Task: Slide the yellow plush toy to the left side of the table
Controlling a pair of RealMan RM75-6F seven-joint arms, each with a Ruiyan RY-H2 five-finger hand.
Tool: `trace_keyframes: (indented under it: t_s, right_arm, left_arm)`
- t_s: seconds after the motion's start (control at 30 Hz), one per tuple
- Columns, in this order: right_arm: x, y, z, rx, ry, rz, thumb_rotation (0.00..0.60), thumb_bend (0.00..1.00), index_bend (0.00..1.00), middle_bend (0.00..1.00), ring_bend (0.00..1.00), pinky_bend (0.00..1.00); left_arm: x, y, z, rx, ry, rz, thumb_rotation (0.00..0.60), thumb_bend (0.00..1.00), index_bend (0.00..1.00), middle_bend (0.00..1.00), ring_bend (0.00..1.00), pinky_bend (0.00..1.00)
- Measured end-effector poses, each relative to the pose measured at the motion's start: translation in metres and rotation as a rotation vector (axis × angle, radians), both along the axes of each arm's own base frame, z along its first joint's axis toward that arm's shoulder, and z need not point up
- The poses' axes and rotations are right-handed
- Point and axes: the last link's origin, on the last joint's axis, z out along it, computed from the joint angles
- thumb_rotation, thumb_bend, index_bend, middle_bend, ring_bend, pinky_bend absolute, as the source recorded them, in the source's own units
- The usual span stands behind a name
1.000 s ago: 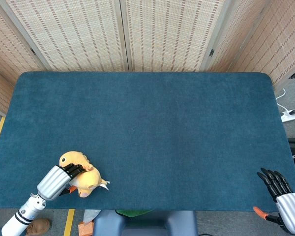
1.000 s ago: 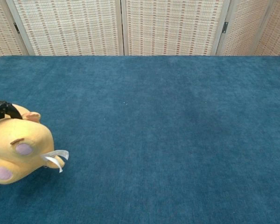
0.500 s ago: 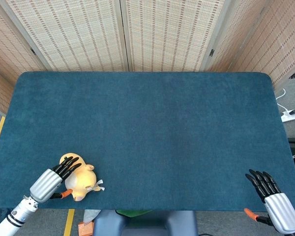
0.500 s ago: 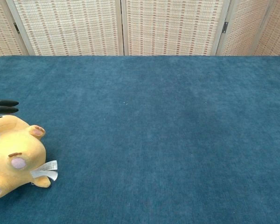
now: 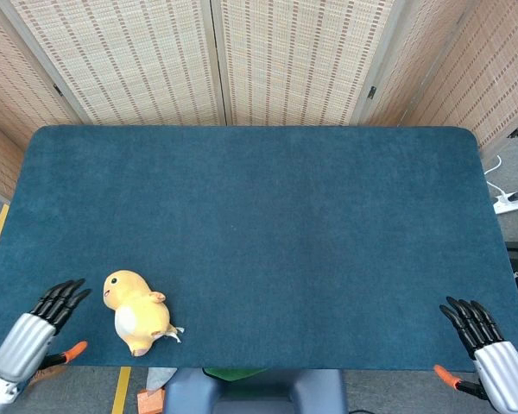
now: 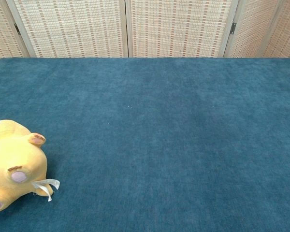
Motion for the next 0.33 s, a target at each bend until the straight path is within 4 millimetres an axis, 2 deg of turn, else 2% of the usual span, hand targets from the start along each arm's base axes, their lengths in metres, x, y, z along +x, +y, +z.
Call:
trace_keyframes:
  t_s: [0.2, 0.33]
  right_arm:
    - [0.003, -0.003, 0.012, -0.164, 0.089, -0.014, 0.6, 0.11, 0.0, 0.0, 0.0, 0.0]
    - [0.007, -0.001, 0.021, -0.319, 0.133, -0.017, 0.6, 0.11, 0.0, 0.0, 0.0, 0.0]
  left_arm:
    - [-0.026, -0.048, 0.037, 0.197, -0.03, 0.322, 0.6, 0.28, 0.0, 0.0, 0.0, 0.12]
    - [-0.032, -0.057, 0.048, 0.247, -0.036, 0.4, 0.6, 0.28, 0.0, 0.0, 0.0, 0.12]
